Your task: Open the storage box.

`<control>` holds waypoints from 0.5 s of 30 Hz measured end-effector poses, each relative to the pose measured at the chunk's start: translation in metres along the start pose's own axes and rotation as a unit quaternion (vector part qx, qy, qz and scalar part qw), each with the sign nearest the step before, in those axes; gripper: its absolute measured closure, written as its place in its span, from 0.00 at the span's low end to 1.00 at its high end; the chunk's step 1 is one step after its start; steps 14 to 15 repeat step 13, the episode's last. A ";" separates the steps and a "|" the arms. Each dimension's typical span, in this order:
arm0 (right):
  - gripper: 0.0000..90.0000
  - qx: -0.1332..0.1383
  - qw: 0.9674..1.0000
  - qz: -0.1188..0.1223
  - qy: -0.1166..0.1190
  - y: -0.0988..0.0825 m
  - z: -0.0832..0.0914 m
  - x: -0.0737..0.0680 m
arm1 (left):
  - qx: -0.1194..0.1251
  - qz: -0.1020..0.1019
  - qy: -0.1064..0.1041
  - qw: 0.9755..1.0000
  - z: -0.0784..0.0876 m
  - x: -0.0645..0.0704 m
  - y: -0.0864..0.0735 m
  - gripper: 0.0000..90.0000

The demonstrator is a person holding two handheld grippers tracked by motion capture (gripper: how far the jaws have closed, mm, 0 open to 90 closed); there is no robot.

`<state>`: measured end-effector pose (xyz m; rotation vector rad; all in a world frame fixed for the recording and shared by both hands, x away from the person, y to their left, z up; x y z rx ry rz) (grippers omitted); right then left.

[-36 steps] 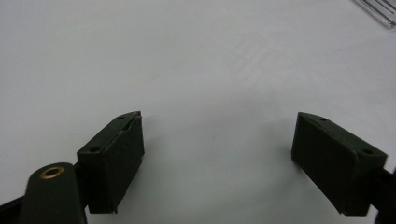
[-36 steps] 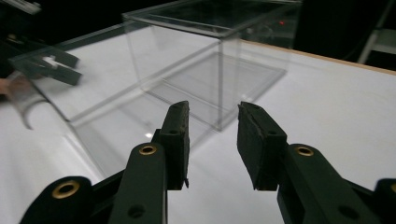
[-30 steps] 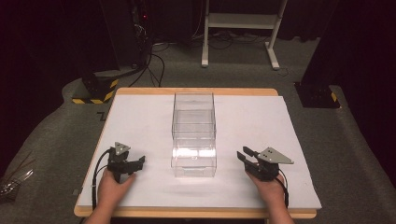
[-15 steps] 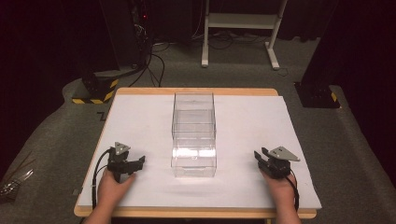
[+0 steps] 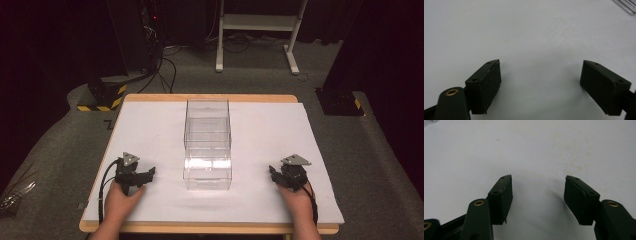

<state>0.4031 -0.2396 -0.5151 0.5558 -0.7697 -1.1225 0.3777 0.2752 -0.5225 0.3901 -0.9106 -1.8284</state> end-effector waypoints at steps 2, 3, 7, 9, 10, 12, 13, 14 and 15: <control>0.45 0.000 1.000 0.000 0.000 0.000 0.000 0.000 | 0.000 0.000 0.000 1.000 0.000 0.000 0.000 0.19; 0.45 0.000 1.000 0.000 -0.001 0.000 0.000 0.000 | 0.000 0.000 0.000 1.000 0.000 0.000 0.000 0.19; 0.45 0.005 1.000 0.007 -0.007 0.000 0.001 -0.002 | 0.001 0.001 0.000 1.000 0.000 0.000 0.000 0.19; 0.45 0.004 1.000 0.007 -0.006 0.000 0.001 -0.002 | 0.000 0.000 0.000 1.000 0.000 0.000 0.000 0.19; 0.45 0.003 1.000 0.002 -0.004 0.000 0.000 -0.001 | 0.001 0.001 0.000 1.000 0.000 0.000 0.000 0.19; 0.45 0.002 1.000 0.001 -0.002 0.000 0.000 -0.001 | 0.001 0.001 0.000 1.000 0.000 0.000 0.000 0.19; 0.45 0.001 1.000 0.000 -0.001 0.000 0.000 0.000 | 0.001 0.001 0.000 1.000 0.000 0.000 0.000 0.19; 0.45 0.001 1.000 0.000 -0.001 0.000 0.000 0.000 | 0.001 0.001 0.000 1.000 0.000 0.000 0.000 0.19; 0.45 0.001 1.000 0.000 -0.001 0.000 0.000 0.000 | 0.001 0.001 0.000 1.000 0.000 0.000 0.000 0.19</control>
Point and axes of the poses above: each handheld gripper's, and its own axes: z roughly backward along the jaws, y roughly out of its top, x roughly to its right, the point moved 2 cm from there along -z, roughly forward along the jaws, and after that the axes turned 13 degrees about -y, right-handed, at the moved point
